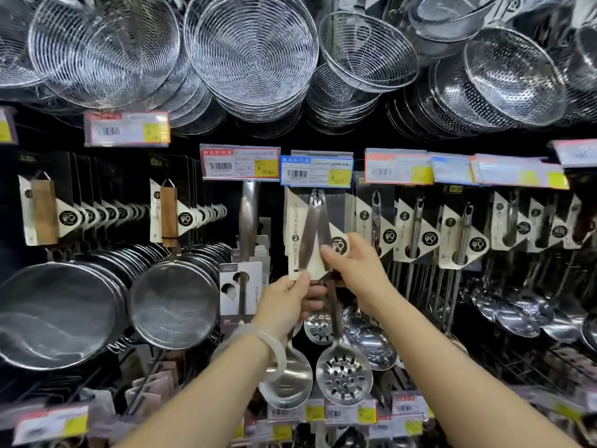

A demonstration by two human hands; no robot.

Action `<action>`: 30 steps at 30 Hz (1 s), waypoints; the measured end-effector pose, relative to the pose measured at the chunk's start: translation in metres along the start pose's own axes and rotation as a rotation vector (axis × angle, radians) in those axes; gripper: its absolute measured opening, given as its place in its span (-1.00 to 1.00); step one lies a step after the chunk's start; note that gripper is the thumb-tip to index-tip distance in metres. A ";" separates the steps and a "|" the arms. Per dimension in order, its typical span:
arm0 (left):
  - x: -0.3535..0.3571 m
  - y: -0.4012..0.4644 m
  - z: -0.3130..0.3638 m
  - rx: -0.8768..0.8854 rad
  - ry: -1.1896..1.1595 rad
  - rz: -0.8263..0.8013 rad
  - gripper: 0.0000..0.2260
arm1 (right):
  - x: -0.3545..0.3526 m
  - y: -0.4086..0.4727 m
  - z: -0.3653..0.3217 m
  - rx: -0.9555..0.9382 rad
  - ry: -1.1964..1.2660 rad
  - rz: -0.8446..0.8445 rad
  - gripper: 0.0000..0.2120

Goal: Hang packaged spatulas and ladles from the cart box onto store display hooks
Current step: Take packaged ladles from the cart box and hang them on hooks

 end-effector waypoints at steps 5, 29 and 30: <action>-0.005 0.011 0.002 0.067 0.020 0.031 -0.88 | 0.005 0.006 0.000 0.018 0.028 0.050 -0.88; -0.017 0.076 -0.014 0.114 0.445 0.312 -0.82 | 0.017 0.063 0.034 0.137 -0.296 0.122 -0.64; -0.017 0.077 -0.014 0.110 0.433 0.311 -0.83 | 0.017 0.064 0.034 0.141 -0.300 0.121 -0.62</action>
Point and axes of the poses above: each hand's wrist, its own y-axis towards the middle knuckle, its own x-axis out of the palm, z = x × y, the point moved 5 cm from there along y, towards the middle knuckle, and after that the axes turned 3 degrees about x, right-handed, at the moved point
